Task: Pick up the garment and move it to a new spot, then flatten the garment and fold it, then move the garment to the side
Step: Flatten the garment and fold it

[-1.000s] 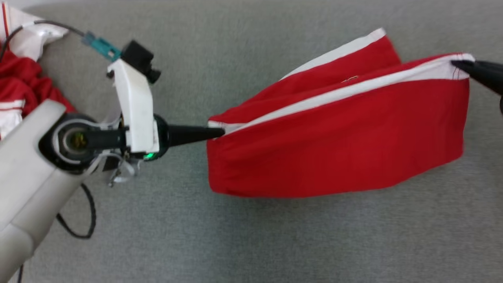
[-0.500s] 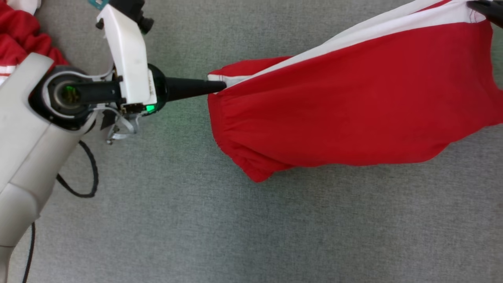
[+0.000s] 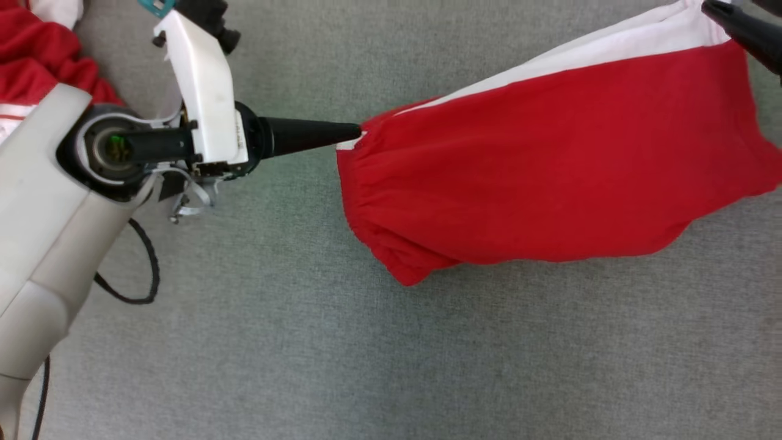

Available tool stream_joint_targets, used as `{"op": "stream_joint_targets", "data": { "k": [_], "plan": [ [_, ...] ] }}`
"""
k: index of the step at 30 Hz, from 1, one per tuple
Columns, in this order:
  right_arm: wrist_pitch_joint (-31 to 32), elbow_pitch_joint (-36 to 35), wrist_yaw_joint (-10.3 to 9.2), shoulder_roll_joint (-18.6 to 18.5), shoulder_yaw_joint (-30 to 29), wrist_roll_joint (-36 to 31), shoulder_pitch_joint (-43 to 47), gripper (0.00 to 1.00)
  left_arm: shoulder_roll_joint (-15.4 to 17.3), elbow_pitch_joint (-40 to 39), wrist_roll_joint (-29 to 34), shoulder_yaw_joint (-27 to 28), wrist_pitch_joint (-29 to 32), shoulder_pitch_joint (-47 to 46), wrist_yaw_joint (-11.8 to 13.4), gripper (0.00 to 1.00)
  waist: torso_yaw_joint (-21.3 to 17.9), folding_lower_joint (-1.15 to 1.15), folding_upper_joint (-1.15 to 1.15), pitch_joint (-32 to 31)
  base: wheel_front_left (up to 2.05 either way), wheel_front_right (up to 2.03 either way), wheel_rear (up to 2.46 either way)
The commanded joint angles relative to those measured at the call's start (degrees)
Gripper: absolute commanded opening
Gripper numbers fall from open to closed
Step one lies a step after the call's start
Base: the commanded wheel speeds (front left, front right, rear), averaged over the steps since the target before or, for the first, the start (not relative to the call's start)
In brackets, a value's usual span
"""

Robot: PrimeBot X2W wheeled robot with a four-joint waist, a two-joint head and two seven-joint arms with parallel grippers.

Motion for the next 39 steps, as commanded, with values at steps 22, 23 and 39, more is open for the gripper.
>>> {"op": "stream_joint_targets", "data": {
  "k": [22, 23, 39],
  "plan": [
    [-33.62, 18.4, -0.13, 6.9, 0.14, -3.31, 19.34, 1.0, 2.83, -9.86, 34.33, -0.8, -51.24, 17.36, 5.36, 1.0, 3.15, -0.01, 0.0, -15.51, 0.0, 0.0, 0.0],
    [-33.05, 19.34, -0.13, 7.03, 0.29, -2.76, 20.07, 1.0, 2.54, -10.54, 35.44, -0.94, -53.41, 18.62, 6.6, 1.0, 3.73, -0.01, 0.0, -15.69, 0.0, 0.0, 0.0],
    [-16.19, 30.43, -0.13, 7.62, 1.76, 4.61, 25.47, 1.0, -3.92, -18.68, 44.41, 5.53, -65.37, 36.7, 15.89, 1.0, 12.88, -0.01, 0.0, -16.55, 0.0, 0.0, 0.0]
  ]
}}
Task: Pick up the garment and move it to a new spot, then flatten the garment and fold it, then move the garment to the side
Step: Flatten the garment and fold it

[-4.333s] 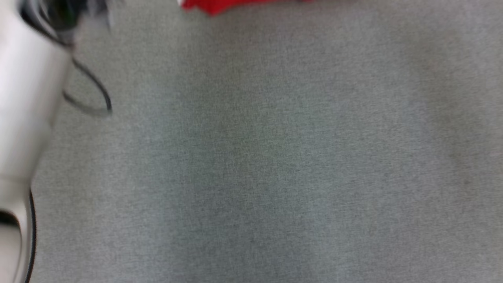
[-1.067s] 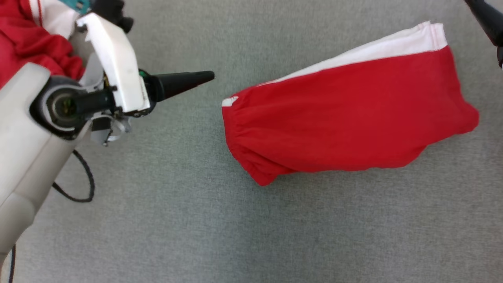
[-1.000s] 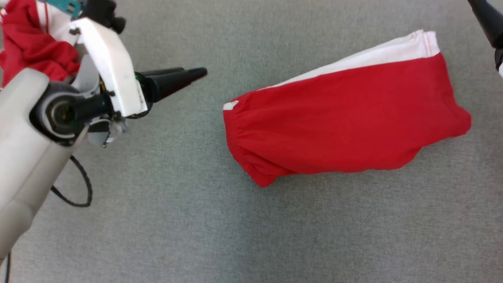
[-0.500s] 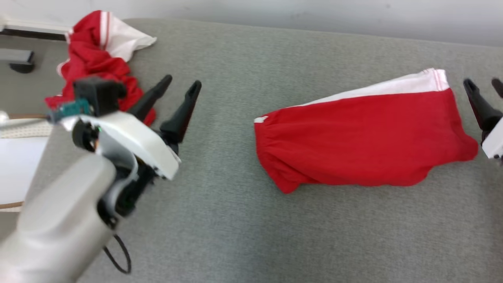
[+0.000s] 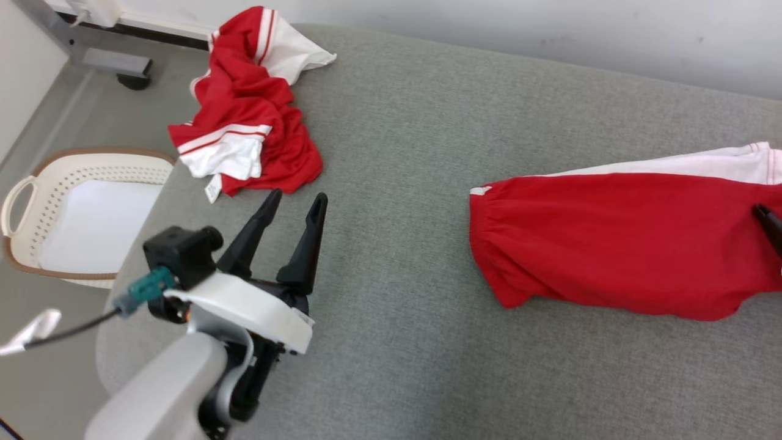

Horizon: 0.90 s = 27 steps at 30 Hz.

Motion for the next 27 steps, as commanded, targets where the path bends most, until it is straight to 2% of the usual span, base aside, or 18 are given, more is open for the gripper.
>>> {"op": "stream_joint_targets", "data": {
  "k": [1, 8, 9, 10, 12, 19, 27],
  "plan": [
    [2.63, 0.75, -0.13, 0.76, 0.42, 1.06, 1.75, 1.0, -1.56, -0.63, 2.59, 1.67, -0.14, 2.23, 0.15, 1.0, 1.12, 0.01, 0.0, -0.1, 0.0, 0.0, 0.0],
    [14.01, -1.89, 0.11, 2.62, 0.85, 4.81, 4.84, 1.0, -9.53, -0.79, 9.56, 9.78, -0.18, 11.67, -2.48, 1.0, 2.2, 0.01, 0.0, -1.3, 0.0, 0.0, 0.0],
    [14.86, -1.89, 0.11, 2.57, 0.78, 5.17, 4.97, 0.75, -10.62, -0.43, 10.42, 10.6, -0.18, 12.71, -3.04, 1.0, 2.3, 0.01, 0.0, -1.56, 0.0, 0.0, 0.0],
    [15.61, -1.83, 0.11, 2.52, 0.73, 5.33, 4.96, 0.45, -11.63, -0.08, 11.34, 11.46, -0.18, 13.62, -3.79, 1.0, 2.37, 0.01, 0.0, -1.82, 0.0, 0.0, 0.0],
    [16.05, -1.43, 0.11, 2.28, 0.64, 5.19, 4.37, 0.0, -12.92, 0.58, 13.59, 12.72, -0.18, 14.54, -5.09, 1.0, 2.47, 0.01, 0.0, -2.29, 0.0, 0.0, 0.0],
    [12.9, -0.69, 0.0, 1.58, -0.97, 4.74, 1.57, 0.0, -17.09, 2.29, 19.82, 17.18, -0.18, 16.6, -8.32, 1.0, 1.15, 0.01, 0.0, -4.22, 0.0, 0.0, 0.0],
    [6.63, -1.8, -0.07, 2.35, -2.2, 4.56, 3.57, 0.0, -19.48, 2.96, 28.23, 23.16, -0.18, 19.18, -10.05, 1.0, -5.62, 0.01, 0.0, -7.12, 0.0, 0.0, 0.0]
  ]
}}
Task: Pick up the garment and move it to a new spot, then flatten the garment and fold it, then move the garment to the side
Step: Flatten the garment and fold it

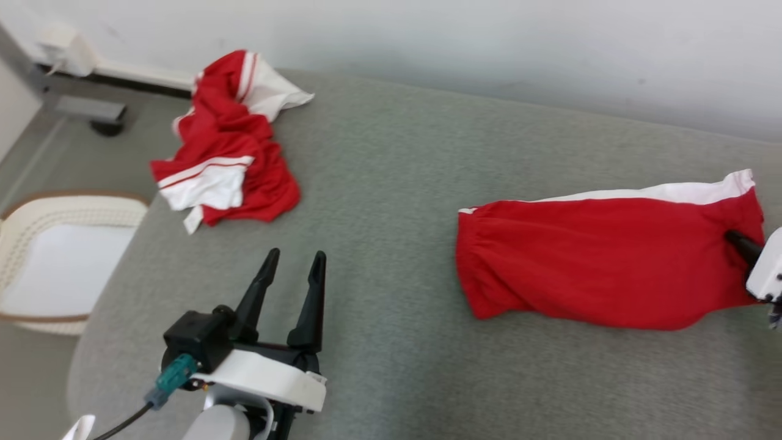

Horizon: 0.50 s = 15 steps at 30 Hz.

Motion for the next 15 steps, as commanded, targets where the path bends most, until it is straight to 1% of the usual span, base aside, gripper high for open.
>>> {"op": "stream_joint_targets", "data": {
  "k": [1, 9, 15],
  "plan": [
    [-1.33, -1.58, 0.02, 0.04, -0.73, 0.79, 2.17, 0.0, -0.68, 0.26, 1.94, 1.65, -0.08, 1.26, -0.44, 1.0, -4.11, 0.01, 0.0, -1.71, 0.0, 0.0, 0.0],
    [-8.6, -6.5, 0.02, -1.8, -2.21, 0.37, 6.7, 0.0, -2.62, 2.3, 6.43, 6.92, -0.07, 3.97, -2.83, 1.0, -12.91, 0.01, 0.0, -3.77, 0.0, 0.0, 0.0],
    [-13.18, -7.03, 0.02, -3.37, -3.02, -0.07, 9.6, 0.0, -4.04, 3.3, 8.19, 8.85, -0.07, 5.25, -4.65, 1.0, -16.55, 0.01, 0.0, -4.3, 0.0, 0.0, 0.0]
  ]
}}
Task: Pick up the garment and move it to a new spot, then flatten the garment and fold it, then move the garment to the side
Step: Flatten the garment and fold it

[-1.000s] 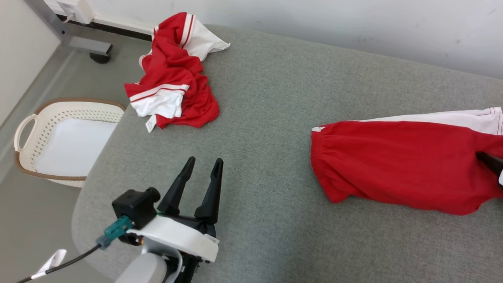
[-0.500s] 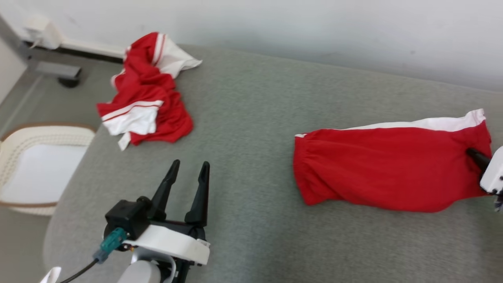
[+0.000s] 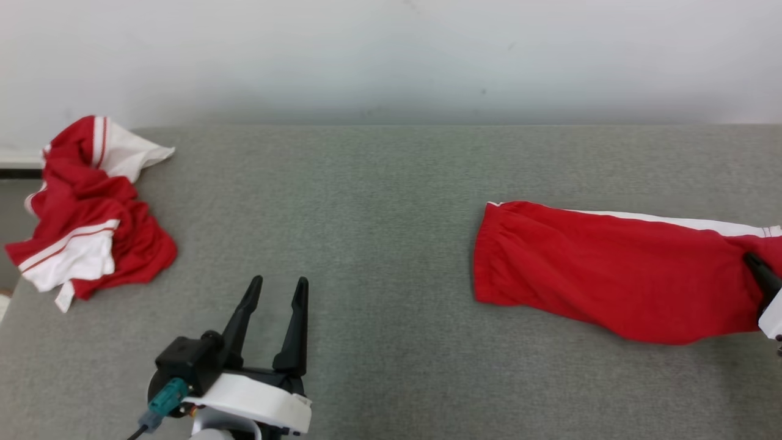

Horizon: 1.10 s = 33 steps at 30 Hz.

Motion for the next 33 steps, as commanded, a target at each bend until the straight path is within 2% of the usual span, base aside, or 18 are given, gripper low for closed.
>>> {"op": "stream_joint_targets", "data": {
  "k": [1, 10, 19, 25, 33],
  "plan": [
    [-1.12, -0.26, 0.01, -0.12, -0.26, -0.58, 0.58, 0.0, -0.03, 0.3, 0.79, 0.31, -0.02, 1.0, -0.31, 1.0, -1.51, 0.01, 0.0, -0.6, 0.0, 0.0, 0.0],
    [-4.86, -1.85, 0.01, 0.39, 1.49, -5.71, -3.24, 0.0, -1.38, 1.83, 2.01, 1.27, -0.02, 2.0, -1.77, 1.0, -0.5, 0.01, 0.0, -1.75, 0.0, 0.0, 0.0],
    [-1.16, -2.84, 0.01, 7.67, 6.24, -10.97, -7.24, 0.0, -1.86, 3.46, 0.84, 1.03, -0.02, 3.03, -2.23, 1.0, 4.42, 0.01, 0.0, -3.18, 0.0, 0.0, 0.0],
    [2.95, 0.43, 0.01, 12.45, 7.8, -12.19, -7.78, 0.0, -1.92, 3.94, -0.38, -0.09, -0.03, 3.19, -1.84, 1.0, 7.72, 0.01, 0.0, -3.71, 0.0, 0.0, 0.0],
    [7.19, 5.29, 0.01, 16.44, 8.47, -11.7, -7.62, 0.0, -1.94, 4.19, -1.9, -1.49, -0.03, 2.68, -0.93, 1.0, 10.04, 0.01, 0.0, -2.81, 0.0, 0.0, 0.0]
  ]
}}
